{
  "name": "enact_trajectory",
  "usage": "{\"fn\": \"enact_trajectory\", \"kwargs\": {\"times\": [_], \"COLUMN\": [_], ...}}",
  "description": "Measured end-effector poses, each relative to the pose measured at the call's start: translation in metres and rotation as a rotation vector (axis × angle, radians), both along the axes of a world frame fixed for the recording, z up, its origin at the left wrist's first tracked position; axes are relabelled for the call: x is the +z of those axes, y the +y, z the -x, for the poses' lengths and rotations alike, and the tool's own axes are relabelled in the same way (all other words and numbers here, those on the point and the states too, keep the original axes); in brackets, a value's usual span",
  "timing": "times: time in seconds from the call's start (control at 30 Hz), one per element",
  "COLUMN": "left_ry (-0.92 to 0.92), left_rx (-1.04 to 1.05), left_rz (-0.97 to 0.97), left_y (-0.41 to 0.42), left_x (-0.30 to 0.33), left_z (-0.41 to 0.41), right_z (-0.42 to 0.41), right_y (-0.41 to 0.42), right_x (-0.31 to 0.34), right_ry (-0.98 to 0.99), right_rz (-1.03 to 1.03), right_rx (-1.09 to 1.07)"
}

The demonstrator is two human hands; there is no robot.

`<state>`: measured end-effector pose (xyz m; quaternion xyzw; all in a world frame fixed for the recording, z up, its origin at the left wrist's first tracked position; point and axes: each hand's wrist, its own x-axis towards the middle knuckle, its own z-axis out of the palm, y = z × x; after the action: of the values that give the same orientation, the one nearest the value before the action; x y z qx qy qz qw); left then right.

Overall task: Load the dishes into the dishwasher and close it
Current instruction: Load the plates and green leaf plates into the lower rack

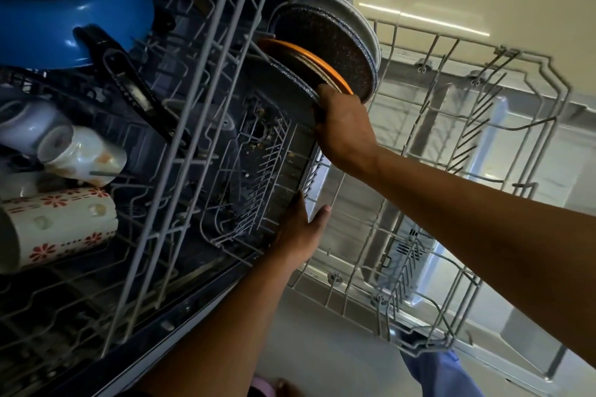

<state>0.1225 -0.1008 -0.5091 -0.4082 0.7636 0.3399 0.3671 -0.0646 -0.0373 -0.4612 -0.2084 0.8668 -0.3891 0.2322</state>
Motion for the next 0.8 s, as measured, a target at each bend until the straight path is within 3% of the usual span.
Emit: {"fn": "enact_trajectory", "kwargs": {"times": [0.27,0.5,0.8], "left_ry": [0.059,0.103,0.138], "left_rx": [-0.027,-0.069,-0.051], "left_rz": [-0.016,-0.021,-0.017], "left_y": [0.002,0.001,0.0], "left_x": [0.005,0.001,-0.005], "left_z": [-0.001,-0.011,-0.013], "right_z": [0.021,0.046,0.053], "right_y": [0.014,0.005,0.004], "right_x": [0.042,0.062,0.067], "right_ry": [0.359,0.342,0.457], "right_rz": [-0.017,-0.058,-0.062], "right_rx": [0.129,0.317,0.247]}}
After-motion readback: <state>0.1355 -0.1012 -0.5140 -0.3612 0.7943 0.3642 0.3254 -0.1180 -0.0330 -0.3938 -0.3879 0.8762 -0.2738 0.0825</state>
